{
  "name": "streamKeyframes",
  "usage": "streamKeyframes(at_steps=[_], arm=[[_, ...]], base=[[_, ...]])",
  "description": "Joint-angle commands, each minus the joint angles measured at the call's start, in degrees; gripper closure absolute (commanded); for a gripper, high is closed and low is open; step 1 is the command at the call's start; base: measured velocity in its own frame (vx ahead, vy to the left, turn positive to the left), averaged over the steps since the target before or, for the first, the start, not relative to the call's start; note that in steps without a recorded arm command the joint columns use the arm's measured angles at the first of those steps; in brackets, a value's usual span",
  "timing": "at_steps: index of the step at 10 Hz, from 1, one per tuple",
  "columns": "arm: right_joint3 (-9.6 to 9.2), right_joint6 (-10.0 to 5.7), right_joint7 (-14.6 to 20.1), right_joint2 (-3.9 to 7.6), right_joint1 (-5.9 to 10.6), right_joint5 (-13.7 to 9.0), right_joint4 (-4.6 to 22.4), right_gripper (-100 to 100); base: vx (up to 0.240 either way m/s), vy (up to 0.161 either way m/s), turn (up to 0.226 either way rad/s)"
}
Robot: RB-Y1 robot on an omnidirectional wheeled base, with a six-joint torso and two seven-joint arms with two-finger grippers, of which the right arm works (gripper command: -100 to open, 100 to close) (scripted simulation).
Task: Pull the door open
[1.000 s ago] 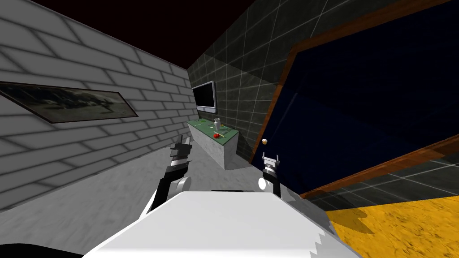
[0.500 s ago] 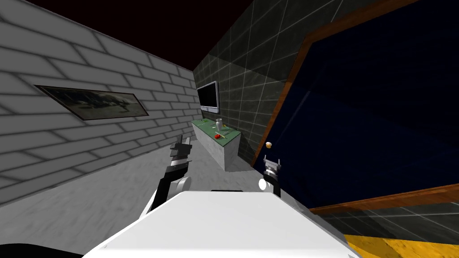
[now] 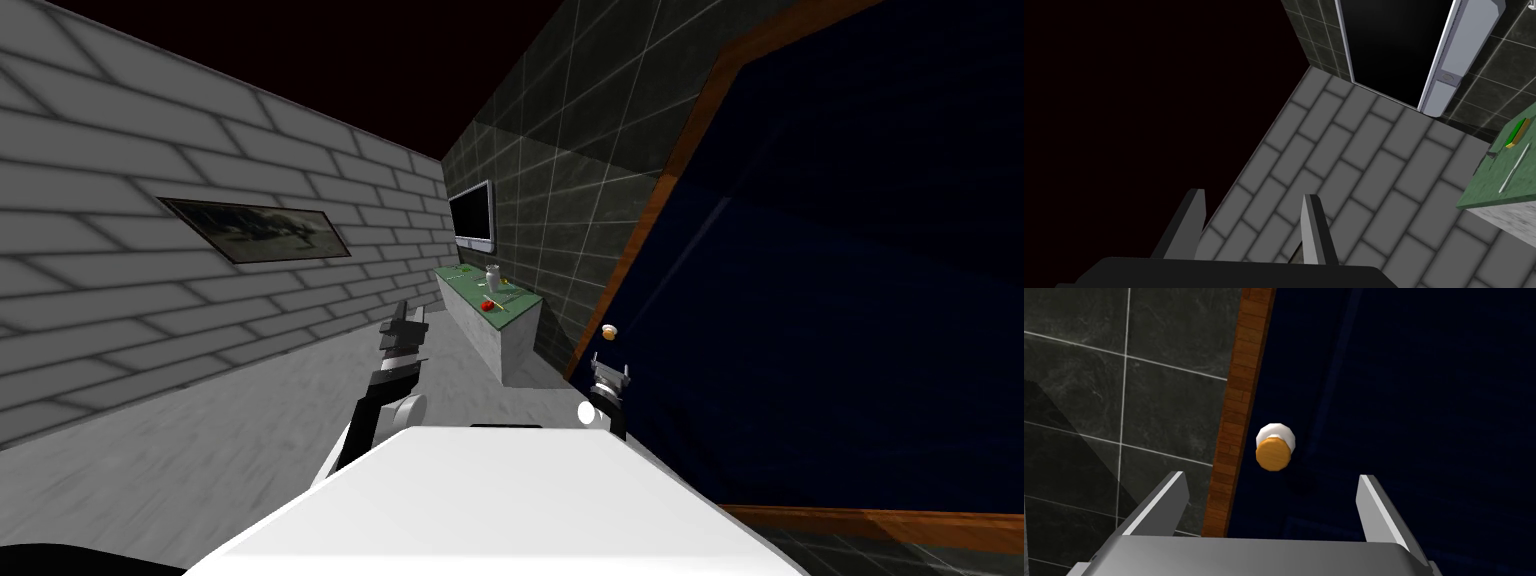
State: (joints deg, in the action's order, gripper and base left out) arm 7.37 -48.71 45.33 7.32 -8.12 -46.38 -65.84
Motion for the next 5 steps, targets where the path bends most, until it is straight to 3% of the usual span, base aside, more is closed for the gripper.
streamKeyframes(at_steps=[1, 5], arm=[[0.24, -0.71, 1.7, 0.14, 0.77, -1.41, 2.51, -100], [0.81, -2.14, 5.16, 0.35, 2.22, -4.57, 7.52, -100]], base=[[0.049, -0.091, 0.112], [0.063, -0.081, 0.121]])
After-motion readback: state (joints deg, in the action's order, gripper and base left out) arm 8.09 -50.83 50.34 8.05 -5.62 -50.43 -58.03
